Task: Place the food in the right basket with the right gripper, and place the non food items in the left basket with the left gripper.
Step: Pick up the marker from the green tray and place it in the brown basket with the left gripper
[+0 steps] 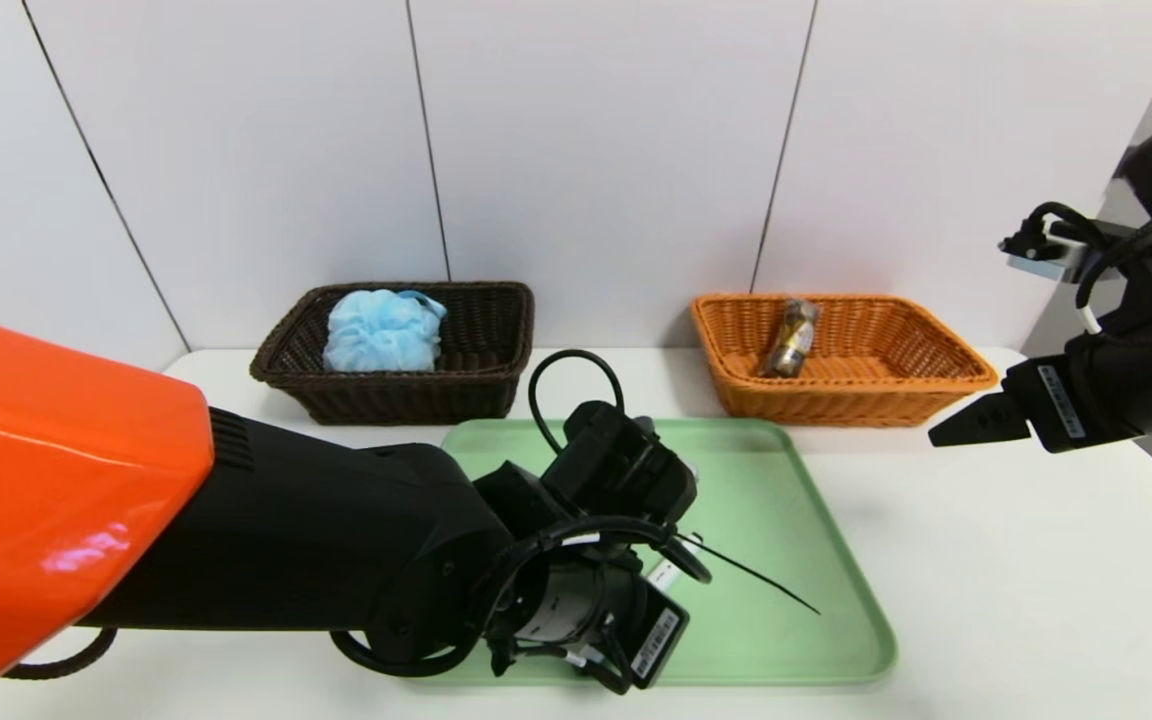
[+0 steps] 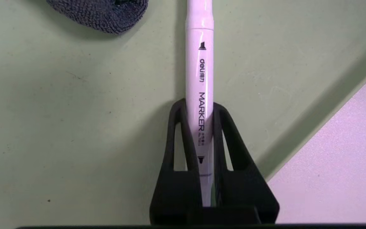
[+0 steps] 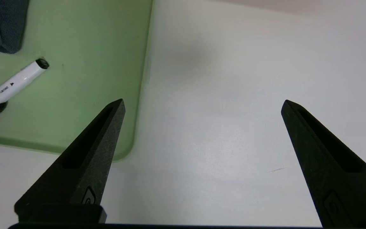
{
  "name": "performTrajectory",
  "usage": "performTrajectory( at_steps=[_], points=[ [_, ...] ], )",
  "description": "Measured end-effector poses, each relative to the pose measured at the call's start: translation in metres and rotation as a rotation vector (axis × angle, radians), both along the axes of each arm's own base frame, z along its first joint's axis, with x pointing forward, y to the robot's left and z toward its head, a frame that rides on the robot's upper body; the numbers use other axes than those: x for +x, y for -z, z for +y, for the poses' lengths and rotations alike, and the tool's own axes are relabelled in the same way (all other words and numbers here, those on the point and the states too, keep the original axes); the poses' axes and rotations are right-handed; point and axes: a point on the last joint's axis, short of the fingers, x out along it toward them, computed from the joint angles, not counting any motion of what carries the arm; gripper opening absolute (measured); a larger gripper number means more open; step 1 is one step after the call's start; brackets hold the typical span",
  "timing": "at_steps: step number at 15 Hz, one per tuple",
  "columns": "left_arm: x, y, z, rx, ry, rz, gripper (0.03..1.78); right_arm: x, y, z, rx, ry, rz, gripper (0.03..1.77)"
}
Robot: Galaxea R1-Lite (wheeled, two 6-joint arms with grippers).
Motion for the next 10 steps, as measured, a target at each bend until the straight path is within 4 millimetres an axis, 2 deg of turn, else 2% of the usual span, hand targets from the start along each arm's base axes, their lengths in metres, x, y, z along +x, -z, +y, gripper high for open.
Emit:
performTrajectory(
  at_steps=[6, 10],
  points=[
    [0.0, -0.008, 0.003, -0.01, -0.003, -0.014, 0.17, -0.001, -0.001, 0.0, 0.002, 0.003, -0.002, 1.7],
    [-0.002, -0.051, 0.005, -0.108, 0.0, -0.084, 0.17, -0.001, 0.0, 0.0, 0.001, 0.002, 0.002, 1.7]
  ],
)
